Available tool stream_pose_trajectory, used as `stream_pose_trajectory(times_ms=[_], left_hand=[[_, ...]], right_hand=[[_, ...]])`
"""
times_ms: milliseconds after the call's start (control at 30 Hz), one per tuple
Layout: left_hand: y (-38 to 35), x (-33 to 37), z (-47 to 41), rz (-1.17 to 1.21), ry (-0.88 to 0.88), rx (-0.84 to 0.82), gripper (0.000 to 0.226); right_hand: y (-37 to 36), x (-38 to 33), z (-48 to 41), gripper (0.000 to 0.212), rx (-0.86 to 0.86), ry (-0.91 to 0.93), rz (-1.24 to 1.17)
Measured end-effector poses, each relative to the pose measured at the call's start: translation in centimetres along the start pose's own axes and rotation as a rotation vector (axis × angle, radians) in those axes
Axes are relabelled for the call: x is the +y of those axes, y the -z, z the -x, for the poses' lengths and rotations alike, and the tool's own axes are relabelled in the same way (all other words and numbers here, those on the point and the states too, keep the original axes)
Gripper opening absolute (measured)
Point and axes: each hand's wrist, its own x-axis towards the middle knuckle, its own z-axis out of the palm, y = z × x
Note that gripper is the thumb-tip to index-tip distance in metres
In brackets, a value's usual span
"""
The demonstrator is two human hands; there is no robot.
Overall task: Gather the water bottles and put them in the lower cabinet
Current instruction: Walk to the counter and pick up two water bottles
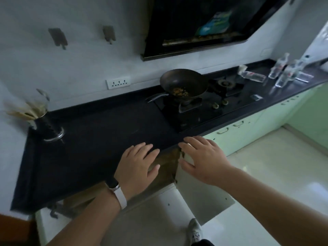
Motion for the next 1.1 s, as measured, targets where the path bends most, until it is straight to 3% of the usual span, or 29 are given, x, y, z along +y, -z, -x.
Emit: stream_pose_trajectory(times_ms=[200, 500, 1100], left_hand=[[-0.5, 5.1, -3.9, 0.065, -0.141, 0.02, 0.046], [-2.8, 14.5, -11.8, 0.052, -0.268, -0.006, 0.046], [-12.1, 47.3, -30.1, 0.138, -0.601, 0.079, 0.044]], right_hand=[[0.8, 4.1, 4.7, 0.05, 0.096, -0.162, 0.008], [1.2, 14.6, 9.7, 0.053, 0.162, -0.301, 0.005], [2.9, 45.8, 27.6, 0.053, 0.279, -0.601, 0.047]])
